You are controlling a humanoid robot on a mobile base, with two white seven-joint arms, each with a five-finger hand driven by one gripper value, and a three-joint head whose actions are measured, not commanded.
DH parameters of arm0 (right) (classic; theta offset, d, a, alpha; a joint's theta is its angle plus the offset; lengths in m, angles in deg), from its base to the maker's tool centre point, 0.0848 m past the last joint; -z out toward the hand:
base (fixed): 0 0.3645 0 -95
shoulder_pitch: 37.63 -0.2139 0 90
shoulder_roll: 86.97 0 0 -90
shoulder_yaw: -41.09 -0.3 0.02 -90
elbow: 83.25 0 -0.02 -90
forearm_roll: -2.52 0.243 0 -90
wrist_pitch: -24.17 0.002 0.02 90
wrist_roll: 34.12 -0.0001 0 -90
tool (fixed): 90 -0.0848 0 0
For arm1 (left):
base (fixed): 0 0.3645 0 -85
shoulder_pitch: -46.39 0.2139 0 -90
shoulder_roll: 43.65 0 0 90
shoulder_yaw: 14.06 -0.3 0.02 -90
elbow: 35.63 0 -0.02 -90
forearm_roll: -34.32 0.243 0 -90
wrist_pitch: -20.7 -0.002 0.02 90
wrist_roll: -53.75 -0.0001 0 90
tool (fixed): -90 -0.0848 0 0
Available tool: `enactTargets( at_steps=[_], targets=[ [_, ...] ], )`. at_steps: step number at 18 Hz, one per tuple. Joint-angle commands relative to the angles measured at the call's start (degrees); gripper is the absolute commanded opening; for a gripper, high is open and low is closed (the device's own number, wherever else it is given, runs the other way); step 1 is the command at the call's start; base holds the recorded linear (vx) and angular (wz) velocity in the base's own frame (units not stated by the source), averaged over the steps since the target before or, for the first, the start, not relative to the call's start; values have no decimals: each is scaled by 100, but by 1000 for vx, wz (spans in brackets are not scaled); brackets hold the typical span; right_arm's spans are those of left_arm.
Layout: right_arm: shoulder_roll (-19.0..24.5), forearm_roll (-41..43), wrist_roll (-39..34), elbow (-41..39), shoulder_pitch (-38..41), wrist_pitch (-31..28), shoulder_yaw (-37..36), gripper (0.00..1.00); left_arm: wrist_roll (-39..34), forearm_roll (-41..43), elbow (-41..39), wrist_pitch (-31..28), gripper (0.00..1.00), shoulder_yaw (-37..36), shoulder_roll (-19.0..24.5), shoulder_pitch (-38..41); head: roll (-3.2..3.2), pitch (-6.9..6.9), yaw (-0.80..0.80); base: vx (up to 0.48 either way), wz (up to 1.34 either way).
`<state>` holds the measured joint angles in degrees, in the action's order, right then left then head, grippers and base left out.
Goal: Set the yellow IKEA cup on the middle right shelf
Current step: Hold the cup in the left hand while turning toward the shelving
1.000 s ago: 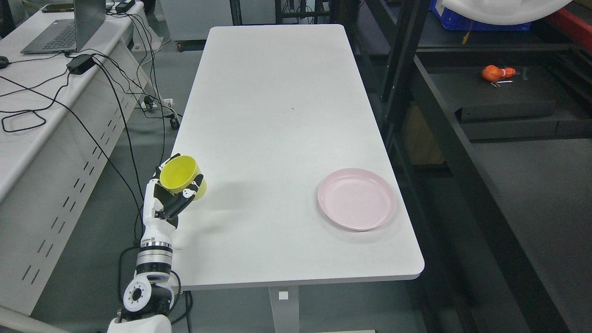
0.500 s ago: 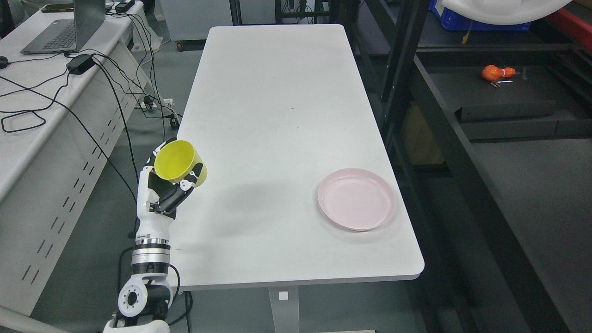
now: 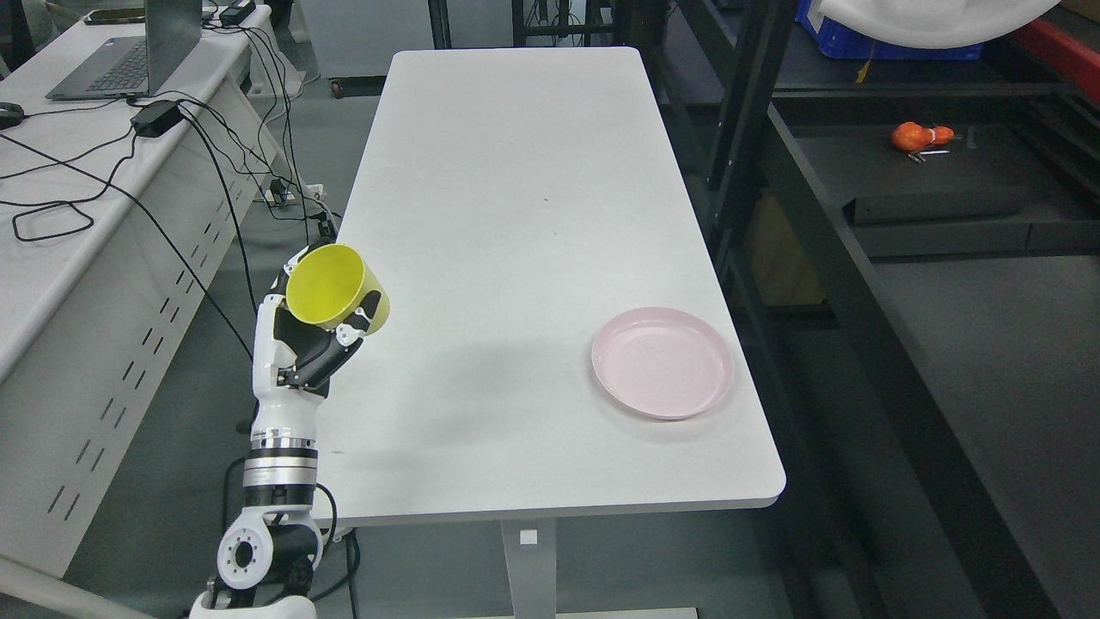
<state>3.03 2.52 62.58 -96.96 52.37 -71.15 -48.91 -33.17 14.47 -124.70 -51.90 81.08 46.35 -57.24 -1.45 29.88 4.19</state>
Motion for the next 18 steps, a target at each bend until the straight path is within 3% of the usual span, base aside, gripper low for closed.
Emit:
enactTargets(
  at_steps=[1, 18],
  targets=[
    [-100, 141, -2, 0, 80, -5, 97, 99, -9, -1, -260, -44, 1, -57, 100, 19, 0, 0, 0, -82, -10],
    [-100, 141, -2, 0, 80, -5, 97, 99, -26, -1, -251, -53, 1, -66, 100, 19, 0, 0, 0, -218, -90]
  ],
)
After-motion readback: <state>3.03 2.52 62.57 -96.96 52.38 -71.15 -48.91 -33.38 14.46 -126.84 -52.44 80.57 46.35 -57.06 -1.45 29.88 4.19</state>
